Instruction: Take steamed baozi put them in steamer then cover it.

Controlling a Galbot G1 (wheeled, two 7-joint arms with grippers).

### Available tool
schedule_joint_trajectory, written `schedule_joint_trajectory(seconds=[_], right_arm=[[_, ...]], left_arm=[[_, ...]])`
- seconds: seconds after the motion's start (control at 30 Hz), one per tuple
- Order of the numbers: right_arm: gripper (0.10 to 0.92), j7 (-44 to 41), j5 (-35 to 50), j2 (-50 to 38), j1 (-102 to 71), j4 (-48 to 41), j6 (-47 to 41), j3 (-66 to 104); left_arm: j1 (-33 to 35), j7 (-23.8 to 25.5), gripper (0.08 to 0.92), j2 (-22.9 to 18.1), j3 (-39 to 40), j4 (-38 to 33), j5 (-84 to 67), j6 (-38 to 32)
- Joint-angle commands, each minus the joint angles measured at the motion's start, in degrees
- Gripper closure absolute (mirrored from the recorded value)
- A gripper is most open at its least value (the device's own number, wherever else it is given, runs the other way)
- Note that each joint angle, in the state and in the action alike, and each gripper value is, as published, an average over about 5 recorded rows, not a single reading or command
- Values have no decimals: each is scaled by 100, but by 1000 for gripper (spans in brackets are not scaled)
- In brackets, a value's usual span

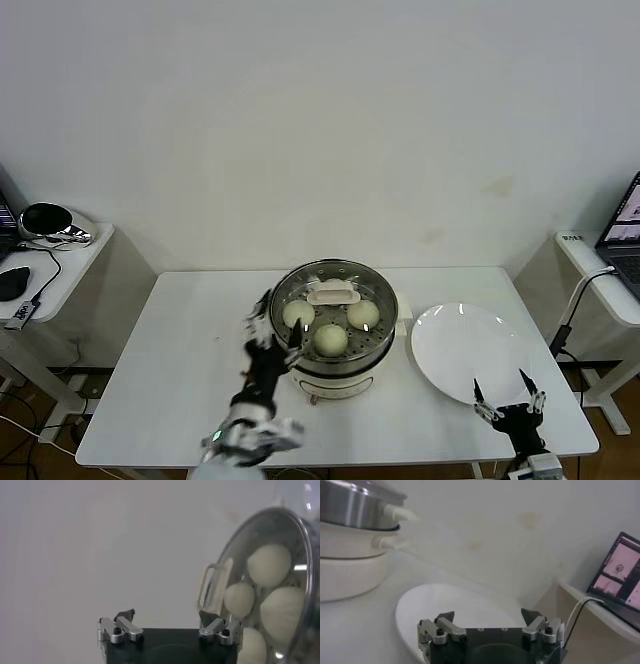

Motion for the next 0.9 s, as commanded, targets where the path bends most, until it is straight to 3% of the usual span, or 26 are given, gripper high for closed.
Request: schedule_joint_trajectory(seconds=[0.03,0.23,0.5,0.73,0.9], right_arm=[[203,111,1279,-444,-194,-21,402,-507],[203,261,1455,-737,-832,307,369,-716],[203,419,1295,-740,-1030,371,-3,-919],[203,467,1311,-698,-1124,729,-482,-1091],[203,541,1529,-737,-1103,815,-33,-1182]], left_arm=[[2894,-1310,177,5,-2191,-648,-5257,-2604],[3113,-1233,177,-250,-2175,-132,-5272,-3239],[2994,-969,177,-230,-2207,532,-5892,-2865],[2902,-676,177,-242,-2313,532,-5894,-2690],[2821,-516,177,-368,-2318,478,-6123,-2496]])
